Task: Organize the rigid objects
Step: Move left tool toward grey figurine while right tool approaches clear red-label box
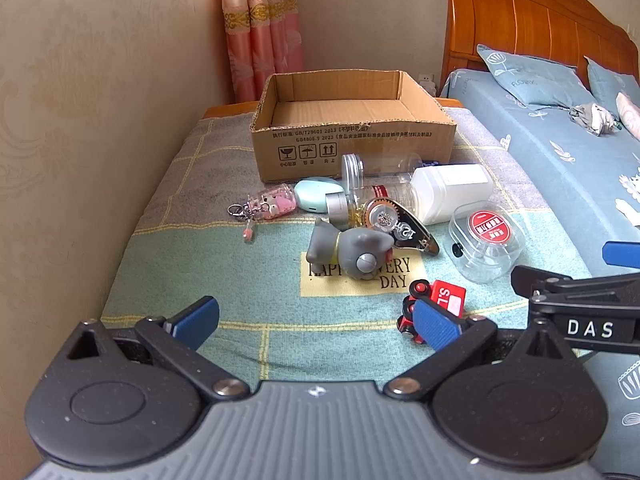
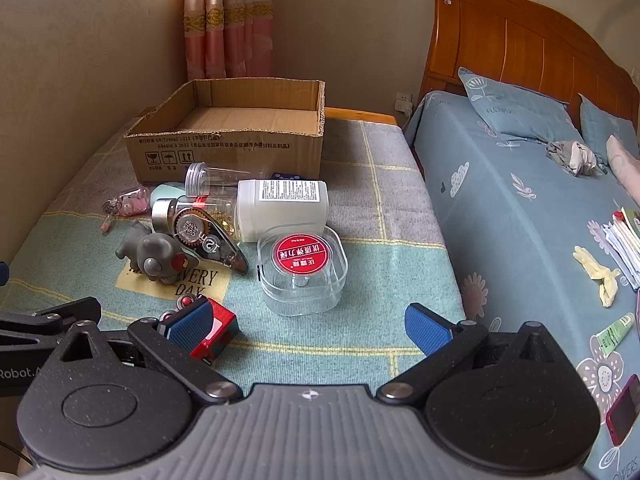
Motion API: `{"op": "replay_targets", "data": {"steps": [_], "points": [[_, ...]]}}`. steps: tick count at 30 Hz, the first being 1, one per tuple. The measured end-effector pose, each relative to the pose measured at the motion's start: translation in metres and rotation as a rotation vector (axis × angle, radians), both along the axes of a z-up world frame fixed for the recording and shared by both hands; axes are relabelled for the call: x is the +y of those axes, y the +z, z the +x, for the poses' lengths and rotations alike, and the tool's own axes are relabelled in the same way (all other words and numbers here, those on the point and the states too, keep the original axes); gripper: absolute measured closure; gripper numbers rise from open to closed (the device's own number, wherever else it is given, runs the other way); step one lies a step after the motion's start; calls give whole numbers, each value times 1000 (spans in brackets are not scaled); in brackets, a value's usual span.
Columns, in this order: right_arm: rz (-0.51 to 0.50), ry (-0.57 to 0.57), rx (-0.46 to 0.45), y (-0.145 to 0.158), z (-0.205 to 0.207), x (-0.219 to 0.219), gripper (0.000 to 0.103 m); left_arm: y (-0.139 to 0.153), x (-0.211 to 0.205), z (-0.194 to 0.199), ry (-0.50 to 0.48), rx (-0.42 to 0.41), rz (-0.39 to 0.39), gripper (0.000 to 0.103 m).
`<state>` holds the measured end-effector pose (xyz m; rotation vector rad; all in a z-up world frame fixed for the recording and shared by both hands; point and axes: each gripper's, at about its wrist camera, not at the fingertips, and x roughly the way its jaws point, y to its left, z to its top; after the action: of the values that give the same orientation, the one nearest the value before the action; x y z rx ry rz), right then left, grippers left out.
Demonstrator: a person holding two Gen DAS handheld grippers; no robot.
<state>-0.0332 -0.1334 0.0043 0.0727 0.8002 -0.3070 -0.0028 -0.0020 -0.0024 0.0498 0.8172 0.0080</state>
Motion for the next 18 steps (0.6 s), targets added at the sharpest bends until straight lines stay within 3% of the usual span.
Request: {"op": "replay_targets", "data": {"steps": [18], "points": [[-17,1,-3,3,-2,1,0,2,2,2,-8,1,-7,1]]}}
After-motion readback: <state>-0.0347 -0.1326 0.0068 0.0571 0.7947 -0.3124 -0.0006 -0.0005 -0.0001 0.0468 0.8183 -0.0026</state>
